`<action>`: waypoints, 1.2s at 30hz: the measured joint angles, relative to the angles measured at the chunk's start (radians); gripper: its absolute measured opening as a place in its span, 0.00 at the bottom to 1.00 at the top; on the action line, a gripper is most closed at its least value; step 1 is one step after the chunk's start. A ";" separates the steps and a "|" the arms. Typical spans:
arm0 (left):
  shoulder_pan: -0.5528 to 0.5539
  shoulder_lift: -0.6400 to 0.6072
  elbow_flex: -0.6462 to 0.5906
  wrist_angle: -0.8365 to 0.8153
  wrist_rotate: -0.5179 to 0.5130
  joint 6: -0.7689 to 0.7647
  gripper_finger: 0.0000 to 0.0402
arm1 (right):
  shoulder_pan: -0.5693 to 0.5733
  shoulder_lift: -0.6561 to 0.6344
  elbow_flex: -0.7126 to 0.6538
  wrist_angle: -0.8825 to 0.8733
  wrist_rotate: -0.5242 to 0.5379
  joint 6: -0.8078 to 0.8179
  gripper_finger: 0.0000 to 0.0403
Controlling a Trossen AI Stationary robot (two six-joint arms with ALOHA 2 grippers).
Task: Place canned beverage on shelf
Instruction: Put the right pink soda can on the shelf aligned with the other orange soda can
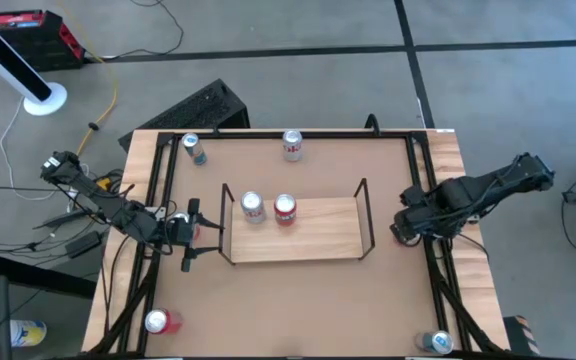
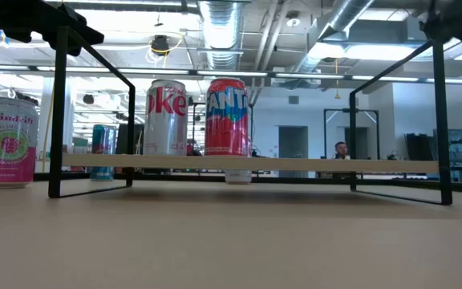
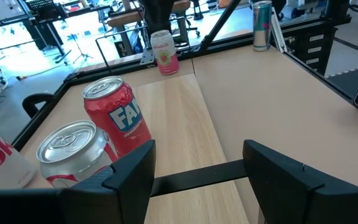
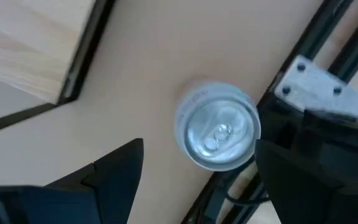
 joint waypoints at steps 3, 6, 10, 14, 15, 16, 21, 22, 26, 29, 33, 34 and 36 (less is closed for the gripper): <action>0.000 0.000 0.000 0.000 0.000 0.000 0.57 | 0.000 -0.015 -0.038 -0.001 -0.017 0.004 0.82; 0.000 0.000 0.000 0.000 0.000 0.000 0.57 | 0.000 -0.024 -0.063 0.001 -0.018 0.010 0.82; 0.000 0.000 0.000 0.000 0.000 0.000 0.57 | 0.000 -0.024 -0.076 0.007 -0.019 0.011 0.82; 0.000 0.000 0.000 0.000 0.000 0.000 0.57 | 0.000 -0.024 -0.076 0.009 -0.018 0.016 0.82; 0.000 0.000 0.000 0.000 0.000 0.000 0.57 | 0.000 -0.024 -0.076 0.011 -0.018 0.030 0.82; 0.000 0.000 0.000 0.000 0.000 0.000 0.57 | 0.000 -0.024 -0.076 0.011 -0.018 0.049 0.82; 0.000 0.000 0.000 0.000 0.000 0.000 0.57 | 0.000 -0.023 -0.076 0.009 -0.018 0.117 0.82; 0.000 0.000 0.000 0.000 0.000 0.000 0.57 | 0.000 -0.023 -0.076 0.009 -0.018 0.120 0.82; 0.000 0.000 0.000 0.000 0.000 0.000 0.57 | 0.000 -0.021 -0.076 0.010 0.001 0.125 0.82; 0.000 0.000 0.000 0.000 0.000 0.000 0.57 | 0.000 -0.013 -0.076 0.010 0.009 0.160 0.82; 0.000 0.000 0.000 0.000 0.000 0.000 0.57 | 0.000 -0.007 -0.076 0.012 0.009 0.166 0.82; 0.000 0.000 0.000 0.000 0.000 0.000 0.57 | 0.000 -0.007 -0.076 0.010 0.009 0.166 0.82; 0.000 0.000 0.000 0.000 0.000 0.000 0.57 | 0.000 -0.007 -0.077 0.011 0.009 0.168 0.82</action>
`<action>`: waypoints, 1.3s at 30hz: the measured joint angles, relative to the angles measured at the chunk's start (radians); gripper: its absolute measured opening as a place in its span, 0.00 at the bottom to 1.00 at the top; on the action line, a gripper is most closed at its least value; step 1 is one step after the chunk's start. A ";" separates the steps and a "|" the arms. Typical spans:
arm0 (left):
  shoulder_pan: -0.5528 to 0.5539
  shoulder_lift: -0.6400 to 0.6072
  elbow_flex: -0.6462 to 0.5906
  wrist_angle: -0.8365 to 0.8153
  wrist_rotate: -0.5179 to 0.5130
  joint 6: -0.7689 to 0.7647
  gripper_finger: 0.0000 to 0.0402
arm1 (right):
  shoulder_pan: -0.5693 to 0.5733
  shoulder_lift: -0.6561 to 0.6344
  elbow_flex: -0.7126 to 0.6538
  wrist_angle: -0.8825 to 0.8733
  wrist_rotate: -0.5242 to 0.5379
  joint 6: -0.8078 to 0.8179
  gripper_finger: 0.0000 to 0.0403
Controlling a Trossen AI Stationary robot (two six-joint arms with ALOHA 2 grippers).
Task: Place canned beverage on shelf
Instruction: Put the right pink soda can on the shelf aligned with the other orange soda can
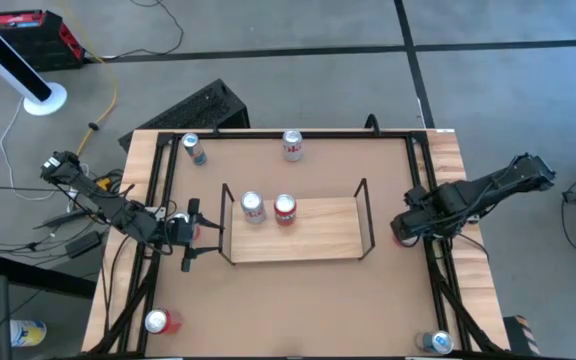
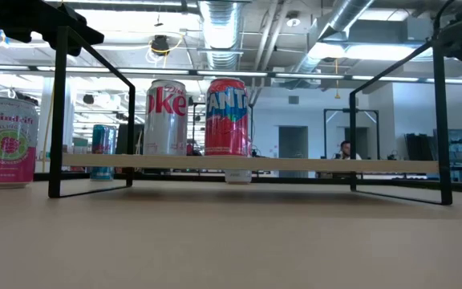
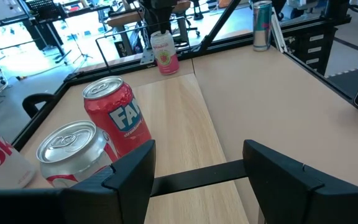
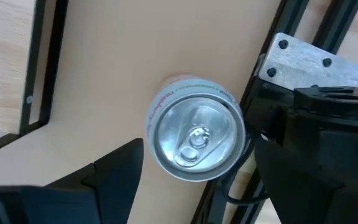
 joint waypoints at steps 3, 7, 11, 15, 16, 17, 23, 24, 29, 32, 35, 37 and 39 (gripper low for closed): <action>0.000 0.000 0.000 0.000 0.000 0.000 0.57 | 0.000 0.000 -0.032 0.007 -0.003 0.000 0.82; 0.000 0.000 0.000 0.000 0.000 0.000 0.57 | -0.013 -0.003 -0.086 0.042 -0.019 -0.023 0.82; 0.000 0.000 0.000 0.000 0.000 0.000 0.57 | -0.040 -0.010 -0.093 0.054 -0.022 -0.066 0.82; 0.000 0.000 0.000 0.000 0.000 0.000 0.57 | -0.066 -0.014 -0.093 0.053 -0.031 -0.110 0.82; 0.000 0.000 0.000 0.000 0.000 0.000 0.57 | -0.066 -0.018 -0.094 0.054 -0.032 -0.124 0.81; 0.000 0.000 0.000 0.000 0.000 0.000 0.57 | -0.068 -0.020 -0.094 0.055 -0.032 -0.133 0.81; 0.000 0.000 0.000 0.000 0.000 0.000 0.57 | -0.071 -0.021 -0.069 0.045 -0.011 -0.172 0.71; 0.000 0.000 0.000 0.000 0.000 0.000 0.57 | -0.071 -0.021 -0.056 0.044 0.008 -0.173 0.70; 0.000 0.000 0.000 0.000 0.000 0.000 0.57 | -0.072 -0.021 0.008 0.031 0.077 -0.212 0.69; 0.000 0.000 0.000 0.000 0.000 0.000 0.57 | -0.072 -0.021 0.057 -0.008 0.139 -0.221 0.69; 0.000 0.000 0.000 0.000 0.000 0.000 0.57 | -0.093 -0.023 0.100 -0.012 0.265 -0.243 0.69; 0.000 0.000 0.000 0.000 0.000 0.000 0.57 | -0.119 -0.022 0.131 -0.010 0.358 -0.269 0.68; 0.000 0.000 0.000 0.000 0.000 0.000 0.57 | -0.160 -0.017 0.160 -0.011 0.434 -0.319 0.68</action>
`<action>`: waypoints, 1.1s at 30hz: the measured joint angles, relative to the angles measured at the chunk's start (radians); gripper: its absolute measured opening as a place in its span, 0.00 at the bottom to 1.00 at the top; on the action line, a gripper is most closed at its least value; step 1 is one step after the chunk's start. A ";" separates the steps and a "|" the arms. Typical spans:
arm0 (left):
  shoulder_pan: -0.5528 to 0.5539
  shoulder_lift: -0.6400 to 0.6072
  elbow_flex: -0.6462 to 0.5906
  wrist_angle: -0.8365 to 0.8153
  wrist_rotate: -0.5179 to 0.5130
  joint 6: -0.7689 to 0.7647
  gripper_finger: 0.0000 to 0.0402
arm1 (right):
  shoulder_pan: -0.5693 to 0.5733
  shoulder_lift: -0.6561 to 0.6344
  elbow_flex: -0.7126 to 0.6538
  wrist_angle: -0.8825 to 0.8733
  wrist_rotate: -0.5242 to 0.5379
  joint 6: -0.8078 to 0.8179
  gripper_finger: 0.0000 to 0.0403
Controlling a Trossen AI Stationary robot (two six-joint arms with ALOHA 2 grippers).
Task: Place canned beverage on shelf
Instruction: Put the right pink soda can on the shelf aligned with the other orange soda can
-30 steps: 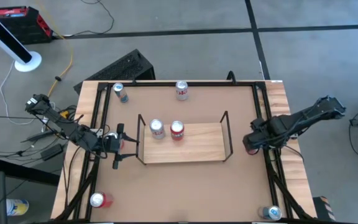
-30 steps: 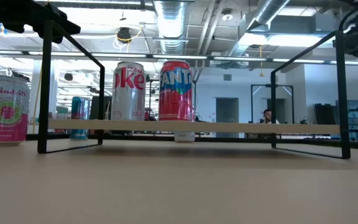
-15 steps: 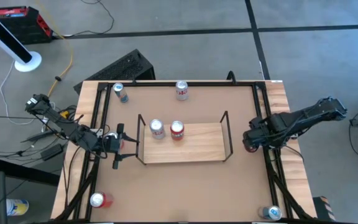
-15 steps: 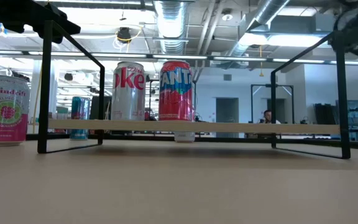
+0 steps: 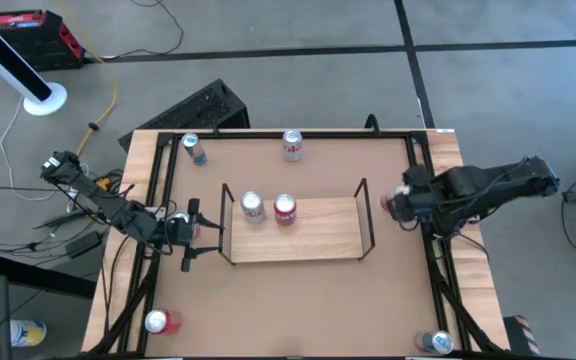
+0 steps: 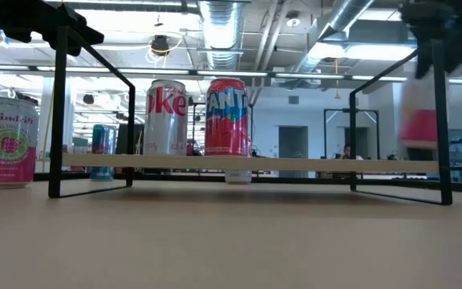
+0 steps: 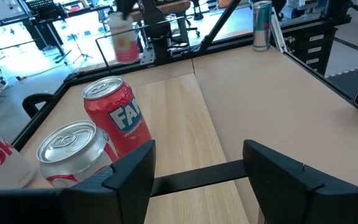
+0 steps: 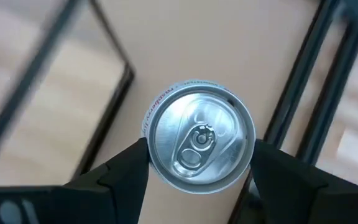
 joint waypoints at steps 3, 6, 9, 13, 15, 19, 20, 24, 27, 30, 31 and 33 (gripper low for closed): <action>0.000 0.000 0.000 0.000 0.000 0.000 0.57 | -0.079 0.019 0.039 0.002 0.095 -0.102 0.68; 0.000 0.000 0.000 0.000 0.000 0.000 0.57 | -0.173 0.039 0.080 0.032 0.169 -0.238 0.68; 0.000 0.000 0.000 0.000 0.000 0.000 0.57 | -0.280 0.058 0.109 0.138 0.176 -0.438 0.68; 0.000 0.000 0.000 0.000 0.000 0.000 0.57 | -0.404 0.095 0.139 0.345 0.152 -0.704 0.68; 0.000 0.000 0.000 0.000 0.000 0.000 0.57 | -0.460 0.122 0.154 0.457 0.111 -0.828 0.68; 0.000 0.000 0.000 0.000 0.000 0.000 0.57 | -0.544 0.186 0.182 0.612 0.000 -0.980 0.68; 0.000 0.000 0.000 0.000 0.000 0.000 0.57 | -0.558 0.203 0.187 0.629 -0.035 -0.996 0.68; 0.000 0.000 0.000 0.000 0.000 0.000 0.57 | -0.578 0.264 0.189 0.644 -0.128 -1.025 0.68; 0.000 0.000 0.000 0.000 0.000 0.000 0.57 | -0.577 0.298 0.189 0.648 -0.155 -1.031 0.68; 0.000 0.000 0.000 0.000 0.000 0.000 0.57 | -0.561 0.322 0.189 0.672 -0.173 -1.052 0.68; 0.000 0.000 0.000 0.000 0.000 0.000 0.57 | -0.554 0.327 0.189 0.688 -0.177 -1.059 0.68; 0.000 0.000 0.000 0.000 0.000 0.000 0.57 | -0.538 0.331 0.189 0.719 -0.197 -1.078 0.68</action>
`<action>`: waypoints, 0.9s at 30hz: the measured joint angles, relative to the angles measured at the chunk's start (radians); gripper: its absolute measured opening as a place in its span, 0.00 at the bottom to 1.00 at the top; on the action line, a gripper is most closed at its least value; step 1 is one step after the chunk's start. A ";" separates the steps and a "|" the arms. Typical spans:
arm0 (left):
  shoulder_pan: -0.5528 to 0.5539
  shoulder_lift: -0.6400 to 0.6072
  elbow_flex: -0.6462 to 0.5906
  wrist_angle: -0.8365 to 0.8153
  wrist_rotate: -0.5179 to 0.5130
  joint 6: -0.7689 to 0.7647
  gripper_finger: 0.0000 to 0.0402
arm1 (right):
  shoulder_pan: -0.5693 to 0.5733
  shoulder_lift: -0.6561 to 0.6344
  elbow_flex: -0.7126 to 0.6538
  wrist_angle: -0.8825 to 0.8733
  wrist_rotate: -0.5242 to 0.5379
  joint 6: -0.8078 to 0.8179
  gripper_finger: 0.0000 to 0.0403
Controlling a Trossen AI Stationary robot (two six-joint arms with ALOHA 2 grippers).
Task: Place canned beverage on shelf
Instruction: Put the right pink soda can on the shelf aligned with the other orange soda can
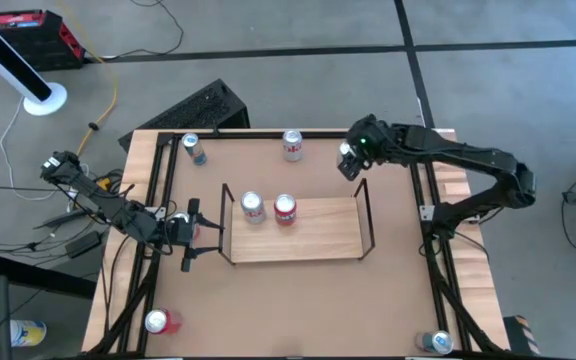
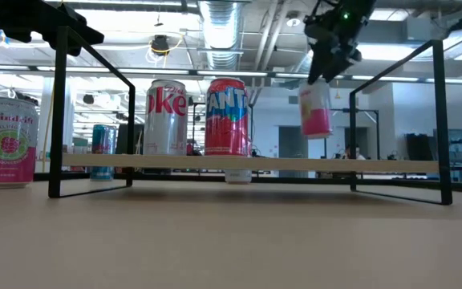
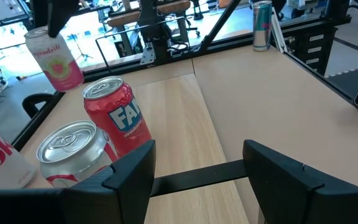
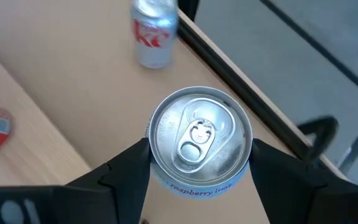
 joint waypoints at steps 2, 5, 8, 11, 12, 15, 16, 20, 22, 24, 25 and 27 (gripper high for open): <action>0.000 0.000 0.000 0.000 0.000 0.000 0.57 | 0.013 -0.001 0.000 0.028 -0.054 -0.017 0.68; 0.000 0.000 0.000 0.000 0.000 0.000 0.57 | 0.041 -0.001 0.000 0.056 -0.135 -0.055 0.68; 0.000 0.000 0.000 0.000 0.000 0.000 0.57 | 0.075 -0.002 0.000 0.053 -0.207 -0.090 0.68; 0.000 0.000 0.000 0.000 0.000 0.000 0.57 | 0.109 -0.002 0.000 0.053 -0.278 -0.110 0.68; 0.000 0.000 0.000 0.000 0.000 0.000 0.57 | 0.121 -0.002 0.000 0.056 -0.300 -0.117 0.68; 0.000 0.000 0.000 0.000 0.000 0.000 0.57 | 0.160 -0.002 0.000 0.077 -0.346 -0.138 0.68; 0.000 0.000 0.000 0.000 0.000 0.000 0.57 | 0.173 -0.002 0.000 0.085 -0.348 -0.145 0.68; 0.000 0.000 0.000 0.000 0.000 0.000 0.57 | 0.210 -0.002 -0.008 0.127 -0.351 -0.153 0.68; 0.000 0.000 0.000 0.000 0.000 0.000 0.57 | 0.221 -0.003 -0.033 0.176 -0.351 -0.154 0.68; 0.000 0.000 0.000 0.000 0.000 0.000 0.57 | 0.230 -0.003 -0.066 0.214 -0.350 -0.160 0.68; 0.000 0.000 0.000 0.000 0.000 0.000 0.57 | 0.231 -0.003 -0.078 0.214 -0.350 -0.162 0.68; 0.000 0.000 0.000 0.000 0.000 0.000 0.57 | 0.228 -0.002 -0.101 0.216 -0.350 -0.163 0.68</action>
